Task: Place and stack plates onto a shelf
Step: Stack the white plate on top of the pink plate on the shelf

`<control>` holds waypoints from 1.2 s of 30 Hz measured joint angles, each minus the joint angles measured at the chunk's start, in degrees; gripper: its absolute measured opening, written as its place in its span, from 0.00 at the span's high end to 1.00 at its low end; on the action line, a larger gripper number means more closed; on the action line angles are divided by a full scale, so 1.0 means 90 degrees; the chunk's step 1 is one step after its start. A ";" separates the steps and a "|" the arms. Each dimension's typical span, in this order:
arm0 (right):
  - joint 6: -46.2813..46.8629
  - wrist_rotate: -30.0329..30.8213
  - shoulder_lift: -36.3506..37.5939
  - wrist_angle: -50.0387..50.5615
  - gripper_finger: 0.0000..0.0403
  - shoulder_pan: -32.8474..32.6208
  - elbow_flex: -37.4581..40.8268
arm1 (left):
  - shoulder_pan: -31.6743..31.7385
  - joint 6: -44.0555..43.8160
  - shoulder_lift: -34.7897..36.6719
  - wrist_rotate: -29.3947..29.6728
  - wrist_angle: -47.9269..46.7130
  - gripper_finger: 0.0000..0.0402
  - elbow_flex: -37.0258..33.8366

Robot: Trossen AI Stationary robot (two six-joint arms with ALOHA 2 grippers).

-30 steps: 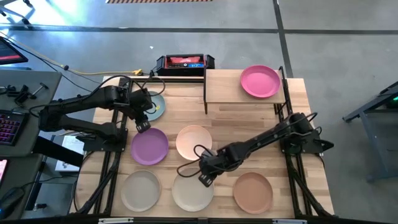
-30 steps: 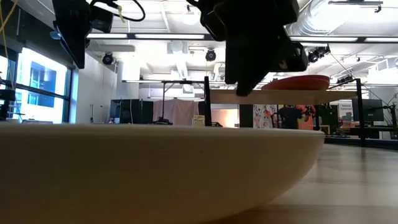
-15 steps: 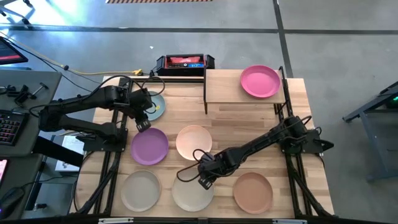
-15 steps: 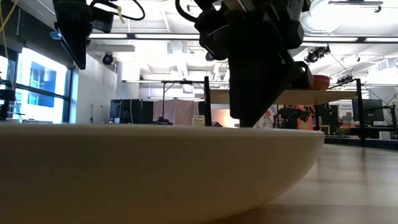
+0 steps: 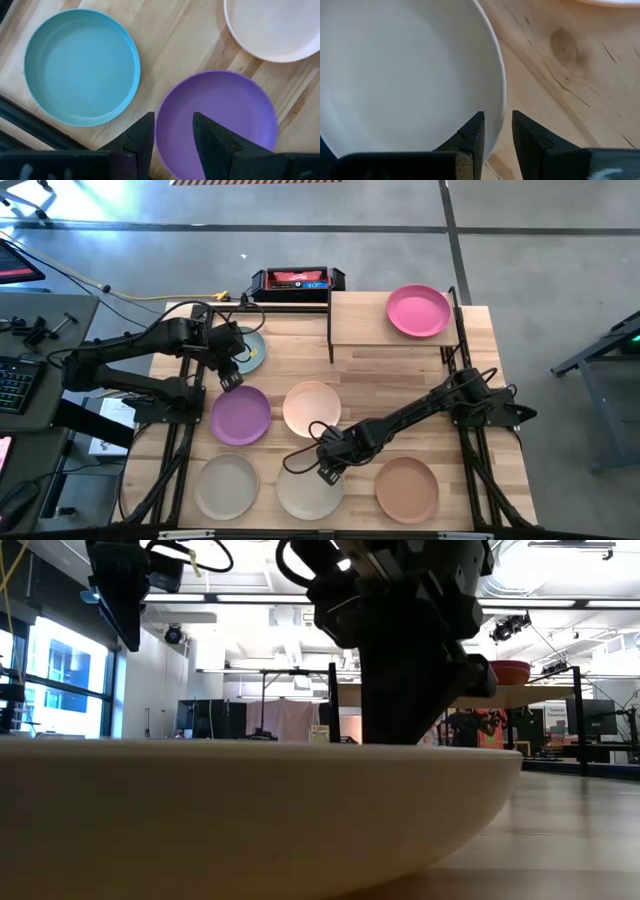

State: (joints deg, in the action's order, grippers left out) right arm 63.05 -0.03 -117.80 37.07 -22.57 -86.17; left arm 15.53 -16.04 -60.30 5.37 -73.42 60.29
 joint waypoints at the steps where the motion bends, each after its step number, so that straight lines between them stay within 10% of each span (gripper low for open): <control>1: -0.0002 0.0013 0.0000 -0.0005 0.81 0.0000 0.0000 | 0.0000 0.0002 0.0001 0.0000 0.0001 0.69 0.0000; 23: 0.0183 -0.0119 -0.0328 -0.0146 0.81 0.0000 0.0005 | 0.0000 -0.0040 0.0001 -0.0002 -0.0001 0.69 -0.0002; 36: 0.0563 -0.0249 -0.0308 0.0045 0.99 0.0003 -0.0007 | 0.0000 -0.0042 0.0001 -0.0002 -0.0004 0.69 -0.0002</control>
State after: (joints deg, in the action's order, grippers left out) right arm 68.12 -2.27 -120.57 37.48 -22.54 -86.24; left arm 15.53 -16.43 -60.29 5.34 -73.45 60.27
